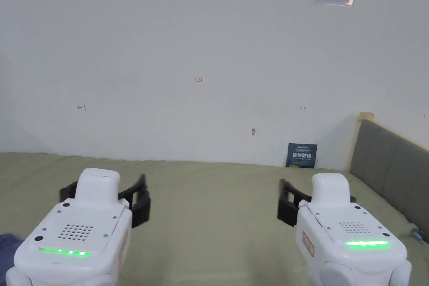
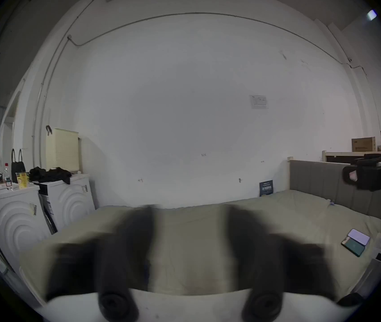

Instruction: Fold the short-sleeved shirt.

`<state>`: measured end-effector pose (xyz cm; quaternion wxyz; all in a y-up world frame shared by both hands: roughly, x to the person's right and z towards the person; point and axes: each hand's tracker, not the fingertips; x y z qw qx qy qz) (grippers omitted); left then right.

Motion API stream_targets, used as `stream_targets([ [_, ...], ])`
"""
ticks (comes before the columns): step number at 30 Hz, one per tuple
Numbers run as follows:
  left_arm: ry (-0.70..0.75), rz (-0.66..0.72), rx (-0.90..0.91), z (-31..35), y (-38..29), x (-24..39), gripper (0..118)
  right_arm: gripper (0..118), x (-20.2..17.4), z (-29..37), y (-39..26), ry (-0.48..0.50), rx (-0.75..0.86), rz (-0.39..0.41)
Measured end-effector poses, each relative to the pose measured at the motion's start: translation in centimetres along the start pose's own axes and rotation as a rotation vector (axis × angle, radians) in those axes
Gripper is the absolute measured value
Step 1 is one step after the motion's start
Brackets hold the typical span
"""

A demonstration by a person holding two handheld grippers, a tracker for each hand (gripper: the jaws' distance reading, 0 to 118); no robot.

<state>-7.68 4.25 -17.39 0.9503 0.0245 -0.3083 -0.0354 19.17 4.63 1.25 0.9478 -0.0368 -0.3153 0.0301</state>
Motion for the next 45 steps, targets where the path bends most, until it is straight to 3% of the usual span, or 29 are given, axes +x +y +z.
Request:
stream_targets([
  [1,0.035,-0.017,0.005,-0.1,0.0,0.2,0,0,-0.1,-0.1,0.0,-0.034,-0.004,0.017],
  [2,0.074,-0.009,0.021,-0.2,-0.1,0.3,0,0,-0.1,-0.1,-0.2,-0.057,-0.01,0.021],
  [4,-0.041,0.037,-0.034,-0.5,0.1,0.3,0,0,0.2,0.0,-0.1,-0.005,-0.015,0.002],
  [7,-0.005,-0.018,-0.015,-0.9,0.0,0.8,0,0,0.1,0.1,-0.2,-0.02,-0.001,0.018],
  [10,-0.01,0.008,-0.018,-1.0,-0.1,0.6,0,0,0.6,0.2,0.0,0.01,0.002,-0.01],
  [16,0.043,0.011,-0.018,-0.9,-0.8,-0.3,0,0,-0.1,0.4,0.1,0.007,0.012,0.016],
  [18,0.055,0.023,-0.019,-0.2,-1.1,-1.3,0,0,-0.7,0.2,0.2,0.083,-0.005,-0.008],
  [21,0.09,0.03,-0.044,1.3,-1.4,-3.7,0,0,-3.6,0.0,0.1,0.107,0.004,0.008],
  [26,0.196,0.035,-0.069,4.5,-2.0,-8.5,0,0,-9.6,-1.3,-0.3,0.32,-0.033,-0.077],
  [28,0.222,0.012,-0.088,5.5,-2.5,-10.3,0,0,-12.1,-1.7,-0.7,0.405,-0.059,-0.067],
  [31,0.241,-0.082,-0.171,5.8,-3.6,-12.4,0,0,-15.8,-2.0,-1.8,0.453,-0.069,0.01],
  [36,0.26,0.103,-0.437,1.6,-6.1,-18.9,0,0,-20.1,-3.2,-4.2,0.549,-0.138,0.055],
  [42,0.167,0.375,-0.8,-7.5,-13.2,-26.7,0,0,-23.0,-6.4,-7.5,0.598,-0.211,0.126],
  [45,0.186,0.294,-0.908,-11.3,-17.1,-28.0,0,0,-24.1,-8.5,-9.2,0.613,-0.257,0.146],
])
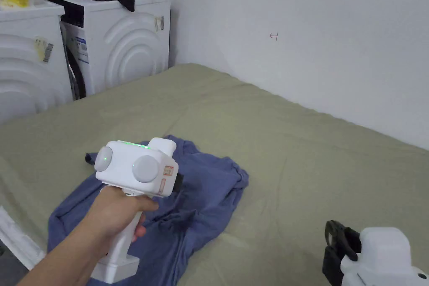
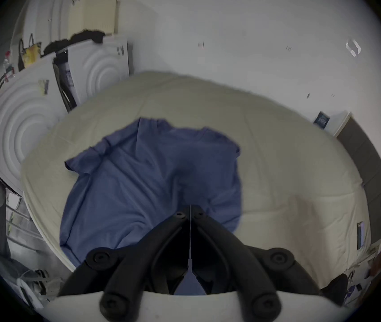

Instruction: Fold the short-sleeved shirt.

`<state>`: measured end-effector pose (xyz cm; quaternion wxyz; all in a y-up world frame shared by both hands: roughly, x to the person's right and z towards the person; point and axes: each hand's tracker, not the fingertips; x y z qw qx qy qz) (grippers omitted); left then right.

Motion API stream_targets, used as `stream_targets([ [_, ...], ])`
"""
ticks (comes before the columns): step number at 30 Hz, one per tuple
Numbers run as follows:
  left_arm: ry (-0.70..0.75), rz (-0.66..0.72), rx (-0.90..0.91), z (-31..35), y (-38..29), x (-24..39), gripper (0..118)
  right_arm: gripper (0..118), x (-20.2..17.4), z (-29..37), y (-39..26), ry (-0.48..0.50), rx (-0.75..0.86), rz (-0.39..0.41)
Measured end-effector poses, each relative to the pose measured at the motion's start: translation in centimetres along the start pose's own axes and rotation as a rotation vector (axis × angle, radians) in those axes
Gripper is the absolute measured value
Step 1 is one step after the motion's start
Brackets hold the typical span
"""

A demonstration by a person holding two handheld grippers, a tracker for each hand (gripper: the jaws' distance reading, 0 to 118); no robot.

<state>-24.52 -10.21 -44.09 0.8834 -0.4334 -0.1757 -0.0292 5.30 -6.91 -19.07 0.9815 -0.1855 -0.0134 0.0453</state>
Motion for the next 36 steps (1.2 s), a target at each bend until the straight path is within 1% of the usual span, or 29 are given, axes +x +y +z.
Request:
stream_targets([
  [3,-0.04,0.017,-0.041,-3.8,0.3,0.0,0,0,0.4,-2.6,-1.1,0.007,-0.04,0.003],
  [4,-0.04,0.016,-0.038,-5.2,0.4,-0.2,4,0,0.6,-3.4,-1.4,0.01,-0.058,0.002],
  [5,-0.041,0.004,-0.03,-6.2,0.5,0.1,34,0,0.8,-4.1,-1.7,0.012,-0.071,0.002],
  [6,-0.049,-0.013,-0.032,-6.9,0.6,0.3,77,0,1.0,-4.5,-2.0,0.012,-0.081,0.001],
  [7,-0.05,-0.039,-0.058,-8.2,0.7,0.7,111,0,1.1,-4.9,-2.3,0.009,-0.089,0.002],
  [8,-0.041,-0.062,-0.076,-8.7,0.3,1.1,118,0,1.3,-5.3,-2.5,0.007,-0.094,0.002],
  [9,-0.052,-0.102,0.001,-9.3,-0.4,1.4,117,0,1.4,-5.6,-2.7,0.004,-0.101,0.002],
  [11,-0.01,-0.095,-0.059,-11.5,-0.6,2.0,117,0,1.7,-6.0,-3.2,-0.001,-0.116,0.0],
  [14,-0.045,-0.07,-0.091,-14.7,-1.9,1.7,117,0,2.0,-6.7,-3.9,-0.007,-0.139,-0.01],
  [16,-0.019,-0.081,-0.105,-15.5,-1.9,2.4,117,0,2.0,-6.9,-4.3,-0.003,-0.149,-0.015],
  [18,0.061,-0.13,-0.113,-17.2,-2.5,2.8,110,0,1.8,-7.1,-4.7,0.0,-0.16,-0.012],
  [19,0.13,-0.158,-0.137,-18.2,-2.8,2.8,106,0,1.7,-7.1,-4.9,0.0,-0.165,-0.009],
  [20,0.158,-0.178,-0.168,-18.1,-2.2,3.1,103,0,1.7,-7.1,-5.0,0.001,-0.169,-0.006],
  [21,0.1,-0.152,-0.15,-18.0,-2.1,2.6,99,0,1.7,-7.1,-5.0,0.003,-0.173,-0.004],
  [22,0.091,-0.076,-0.12,-17.4,-1.9,2.3,95,0,1.7,-7.0,-5.1,0.003,-0.175,-0.002],
  [23,0.093,-0.038,-0.076,-16.9,-1.7,1.9,78,0,1.8,-6.9,-5.1,0.001,-0.175,-0.001],
  [24,0.111,-0.034,-0.035,-16.4,-1.0,1.7,34,0,1.9,-6.7,-5.2,-0.002,-0.173,-0.001],
  [25,0.23,-0.07,-0.012,-16.4,-0.7,1.6,4,0,2.1,-6.6,-5.2,-0.004,-0.171,-0.004],
  [26,0.126,-0.037,-0.056,-17.2,-0.4,0.7,4,0,2.2,-6.6,-5.2,-0.007,-0.171,-0.008],
  [27,0.068,0.008,-0.102,-17.6,-0.3,0.2,4,0,2.3,-6.5,-5.2,-0.01,-0.171,-0.011],
  [28,0.083,0.018,-0.102,-17.0,-0.4,0.1,4,0,2.5,-6.4,-5.1,-0.015,-0.171,-0.014],
  [29,0.083,-0.007,-0.075,-16.5,-0.1,0.3,4,0,2.7,-6.3,-5.1,-0.017,-0.17,-0.018],
  [31,0.058,-0.022,-0.067,-16.5,0.4,0.7,3,0,3.0,-6.0,-5.2,-0.027,-0.165,-0.027],
  [34,-0.035,0.049,-0.017,-15.7,0.4,0.5,3,0,3.5,-5.6,-5.3,-0.036,-0.166,-0.049],
  [35,-0.09,0.09,-0.006,-15.3,0.8,0.7,3,0,3.7,-5.3,-5.4,-0.04,-0.164,-0.054],
  [36,-0.112,0.101,0.017,-14.5,0.6,1.1,3,0,4.0,-4.9,-5.4,-0.044,-0.161,-0.059],
])
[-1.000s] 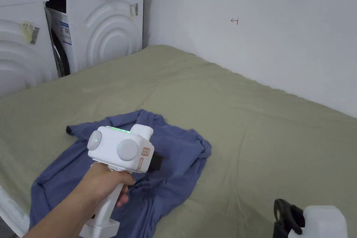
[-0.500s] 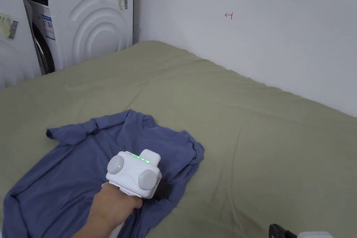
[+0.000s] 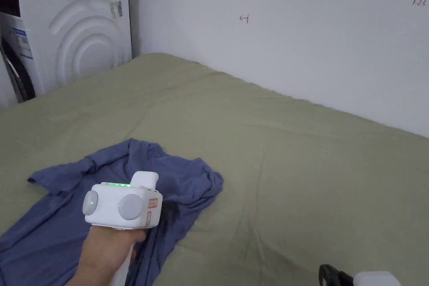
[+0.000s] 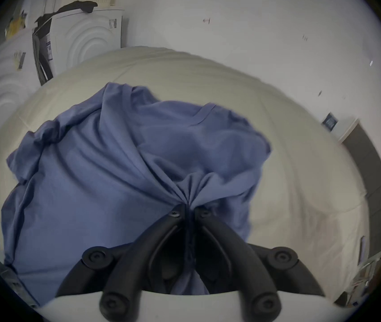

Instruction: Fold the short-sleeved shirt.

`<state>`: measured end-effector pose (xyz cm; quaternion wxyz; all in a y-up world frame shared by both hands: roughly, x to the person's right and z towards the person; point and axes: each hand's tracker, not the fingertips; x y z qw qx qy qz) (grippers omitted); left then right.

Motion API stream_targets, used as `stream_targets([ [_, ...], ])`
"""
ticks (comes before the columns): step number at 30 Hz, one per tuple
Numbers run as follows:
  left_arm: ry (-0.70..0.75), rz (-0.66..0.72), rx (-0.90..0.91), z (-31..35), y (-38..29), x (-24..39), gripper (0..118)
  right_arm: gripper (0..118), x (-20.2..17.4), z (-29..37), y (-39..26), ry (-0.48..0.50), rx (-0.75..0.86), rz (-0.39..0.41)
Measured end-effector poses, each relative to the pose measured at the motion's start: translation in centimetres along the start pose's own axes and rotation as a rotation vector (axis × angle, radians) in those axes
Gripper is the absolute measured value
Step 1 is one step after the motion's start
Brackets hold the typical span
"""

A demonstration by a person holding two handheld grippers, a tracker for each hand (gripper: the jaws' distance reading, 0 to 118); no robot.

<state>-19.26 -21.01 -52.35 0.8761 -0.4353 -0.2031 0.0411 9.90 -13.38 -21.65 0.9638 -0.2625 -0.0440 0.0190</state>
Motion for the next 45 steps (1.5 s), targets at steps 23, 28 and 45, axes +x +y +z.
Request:
stream_targets([
  [23,-0.685,-0.416,0.169,7.2,0.1,43.6,3,0,14.5,15.2,-4.7,-0.306,0.065,-0.168],
  [28,-0.737,-0.531,0.047,4.4,-6.8,53.3,3,0,18.5,18.0,-7.9,-0.39,0.036,-0.231],
  [45,-0.589,-0.703,0.043,2.0,-17.7,53.6,117,0,21.7,20.1,-11.9,-0.42,0.005,-0.313],
])
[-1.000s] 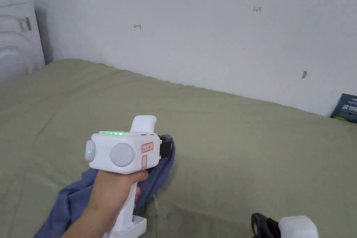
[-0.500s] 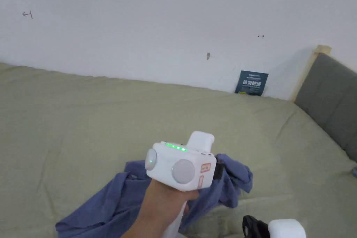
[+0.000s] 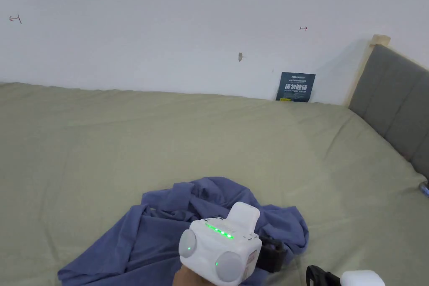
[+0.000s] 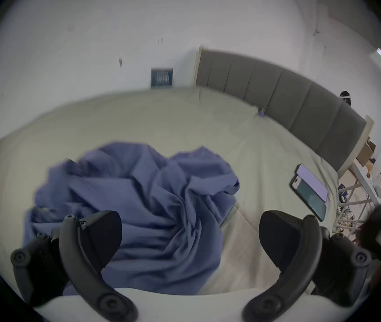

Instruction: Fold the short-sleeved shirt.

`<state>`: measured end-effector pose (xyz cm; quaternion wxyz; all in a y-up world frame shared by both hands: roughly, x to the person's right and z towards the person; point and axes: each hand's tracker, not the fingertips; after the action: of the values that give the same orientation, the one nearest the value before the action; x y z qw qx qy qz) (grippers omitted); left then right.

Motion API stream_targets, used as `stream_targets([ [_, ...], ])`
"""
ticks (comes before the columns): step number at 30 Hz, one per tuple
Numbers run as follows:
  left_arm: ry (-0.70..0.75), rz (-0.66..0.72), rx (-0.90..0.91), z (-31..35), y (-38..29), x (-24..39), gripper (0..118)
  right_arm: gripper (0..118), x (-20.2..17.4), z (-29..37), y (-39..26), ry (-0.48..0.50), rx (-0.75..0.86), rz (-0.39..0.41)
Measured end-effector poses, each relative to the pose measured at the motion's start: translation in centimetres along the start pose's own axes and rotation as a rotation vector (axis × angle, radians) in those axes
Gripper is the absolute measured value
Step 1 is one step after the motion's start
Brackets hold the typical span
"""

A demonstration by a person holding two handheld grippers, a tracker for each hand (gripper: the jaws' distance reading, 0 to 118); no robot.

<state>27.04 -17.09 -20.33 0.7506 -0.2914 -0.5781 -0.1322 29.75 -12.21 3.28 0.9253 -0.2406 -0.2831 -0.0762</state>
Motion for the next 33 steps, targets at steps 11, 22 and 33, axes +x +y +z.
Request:
stream_targets([
  [11,0.287,0.083,0.133,25.8,-12.5,-4.9,78,0,-6.0,4.0,-1.4,0.058,0.025,0.046],
  [22,0.378,0.193,0.015,27.7,-15.8,-12.4,7,0,-8.8,4.1,-2.8,0.107,-0.035,0.048],
  [33,0.343,0.218,-0.137,15.2,-10.4,-21.5,4,0,-7.6,0.8,-2.9,0.091,-0.077,0.034],
])
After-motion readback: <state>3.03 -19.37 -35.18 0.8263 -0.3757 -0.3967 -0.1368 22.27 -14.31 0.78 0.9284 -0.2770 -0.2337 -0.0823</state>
